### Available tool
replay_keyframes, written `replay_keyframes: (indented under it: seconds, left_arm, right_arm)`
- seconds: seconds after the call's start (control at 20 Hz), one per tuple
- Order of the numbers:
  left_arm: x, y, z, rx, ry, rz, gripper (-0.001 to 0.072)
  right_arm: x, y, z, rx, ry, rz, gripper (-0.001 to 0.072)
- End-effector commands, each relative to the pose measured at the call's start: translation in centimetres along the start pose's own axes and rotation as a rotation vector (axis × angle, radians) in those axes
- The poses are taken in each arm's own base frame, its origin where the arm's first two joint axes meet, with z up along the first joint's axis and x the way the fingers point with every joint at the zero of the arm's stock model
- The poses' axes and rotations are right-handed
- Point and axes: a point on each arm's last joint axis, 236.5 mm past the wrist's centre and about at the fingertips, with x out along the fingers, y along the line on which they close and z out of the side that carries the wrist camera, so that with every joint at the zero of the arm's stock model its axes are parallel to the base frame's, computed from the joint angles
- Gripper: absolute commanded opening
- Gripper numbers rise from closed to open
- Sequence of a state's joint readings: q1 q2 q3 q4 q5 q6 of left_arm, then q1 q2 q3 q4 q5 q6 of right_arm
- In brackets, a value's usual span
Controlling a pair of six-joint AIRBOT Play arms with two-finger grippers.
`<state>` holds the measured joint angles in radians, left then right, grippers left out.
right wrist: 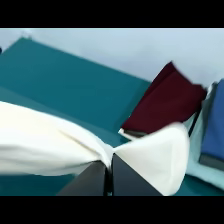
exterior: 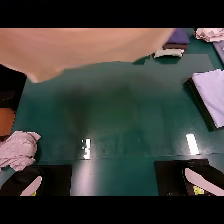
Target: Fold the shirts.
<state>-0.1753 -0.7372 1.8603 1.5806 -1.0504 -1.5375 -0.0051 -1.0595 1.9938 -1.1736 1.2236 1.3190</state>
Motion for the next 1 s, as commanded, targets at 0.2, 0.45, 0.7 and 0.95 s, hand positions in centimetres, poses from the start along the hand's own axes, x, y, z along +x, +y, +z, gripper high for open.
replay_keyframes:
  seconds: [0.2, 0.45, 0.7, 0.95]
  left_arm:
    - [-4.1, -0.4, 2.9, -0.022, -0.081, -0.02, 0.0029]
    - [5.8, -1.4, -8.3, -0.025, 0.342, -0.054, 0.003]
    - [17.8, -3.0, -26.6, -0.029, 0.843, -0.105, 0.0031]
    - [23.5, -3.8, -44.4, -0.045, 1.193, -0.109, 0.0031]
  right_arm:
    - [-9.1, -2.2, 2.9, 0.019, -0.13, -0.189, 0.0015]
    - [-1.4, -3.0, -1.2, 0.084, 0.054, -0.088, 0.0015]
    - [11.8, -4.5, -14.8, 0.161, 0.532, -0.032, 0.0015]
    - [20.5, -4.1, -28.4, 0.188, 0.885, 0.012, 0.0016]
